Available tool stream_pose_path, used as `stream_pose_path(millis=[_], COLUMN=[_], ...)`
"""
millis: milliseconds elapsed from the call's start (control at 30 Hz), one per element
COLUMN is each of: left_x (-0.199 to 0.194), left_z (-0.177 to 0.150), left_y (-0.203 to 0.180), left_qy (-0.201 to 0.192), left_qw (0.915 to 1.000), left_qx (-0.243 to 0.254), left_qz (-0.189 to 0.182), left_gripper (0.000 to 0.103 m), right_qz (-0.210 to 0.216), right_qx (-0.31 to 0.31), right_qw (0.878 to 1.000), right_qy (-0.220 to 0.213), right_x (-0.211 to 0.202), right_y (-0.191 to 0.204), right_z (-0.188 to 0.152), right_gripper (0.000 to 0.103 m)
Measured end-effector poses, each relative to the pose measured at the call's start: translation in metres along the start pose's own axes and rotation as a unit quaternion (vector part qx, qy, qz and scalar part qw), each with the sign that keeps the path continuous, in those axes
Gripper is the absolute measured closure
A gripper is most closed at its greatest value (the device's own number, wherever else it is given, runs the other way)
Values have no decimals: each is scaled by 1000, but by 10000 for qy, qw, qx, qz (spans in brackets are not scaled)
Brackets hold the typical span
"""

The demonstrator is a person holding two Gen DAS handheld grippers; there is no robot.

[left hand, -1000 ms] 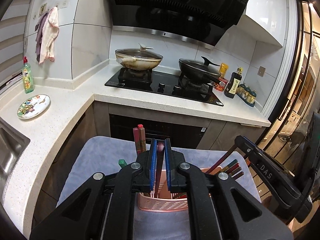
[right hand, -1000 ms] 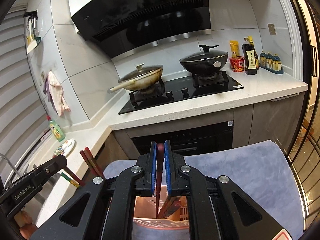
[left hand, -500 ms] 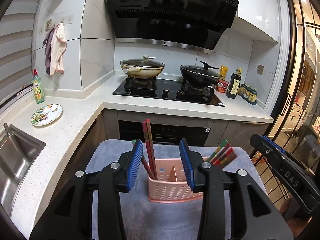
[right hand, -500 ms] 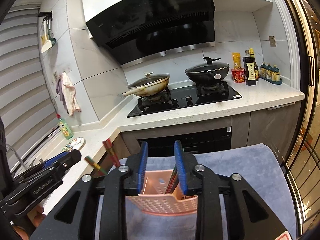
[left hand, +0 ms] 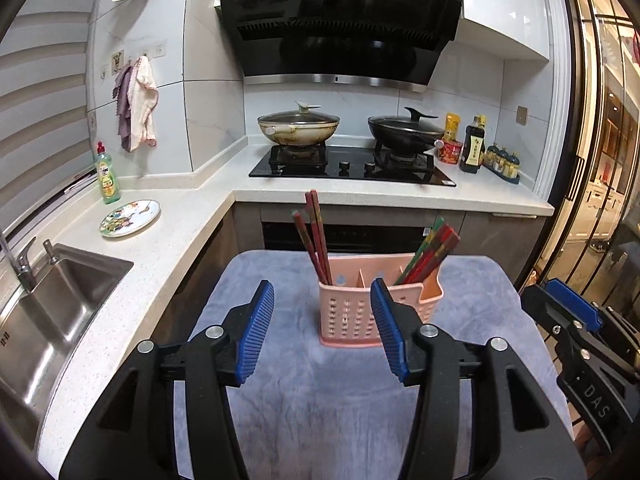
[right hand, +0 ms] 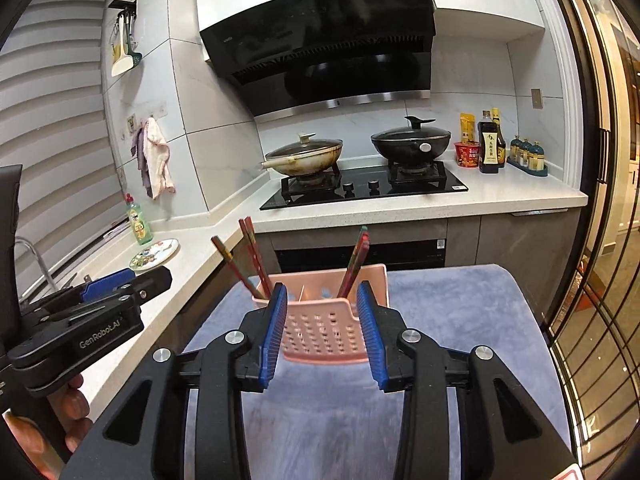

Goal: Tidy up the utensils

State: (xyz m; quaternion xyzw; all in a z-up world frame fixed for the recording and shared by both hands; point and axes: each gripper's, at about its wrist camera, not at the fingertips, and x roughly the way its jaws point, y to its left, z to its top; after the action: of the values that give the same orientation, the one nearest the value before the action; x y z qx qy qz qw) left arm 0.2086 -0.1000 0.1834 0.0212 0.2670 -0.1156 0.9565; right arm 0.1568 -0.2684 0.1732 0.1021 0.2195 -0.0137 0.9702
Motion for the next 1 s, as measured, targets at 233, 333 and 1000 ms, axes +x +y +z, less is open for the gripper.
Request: stream_pose_path(millis=[233, 333, 1000], left_x=[-15, -19, -23], left_z=[-26, -35, -80], left_y=[-3, -5, -4], left_qy=[170, 221, 679], left_qw=[9998, 9996, 9972], left_qx=[68, 127, 187], left_qz=[75, 148, 271], left_gripper=[55, 55, 53], right_qz=[-65, -196, -496], right_qx=[70, 30, -34], right_qw=[9999, 9997, 9972], right_qy=[127, 175, 550], right_x=[-22, -28, -35], right_y=[-1, -1, -2], right_z=[-21, -30, -73], right_gripper=[67, 67, 67])
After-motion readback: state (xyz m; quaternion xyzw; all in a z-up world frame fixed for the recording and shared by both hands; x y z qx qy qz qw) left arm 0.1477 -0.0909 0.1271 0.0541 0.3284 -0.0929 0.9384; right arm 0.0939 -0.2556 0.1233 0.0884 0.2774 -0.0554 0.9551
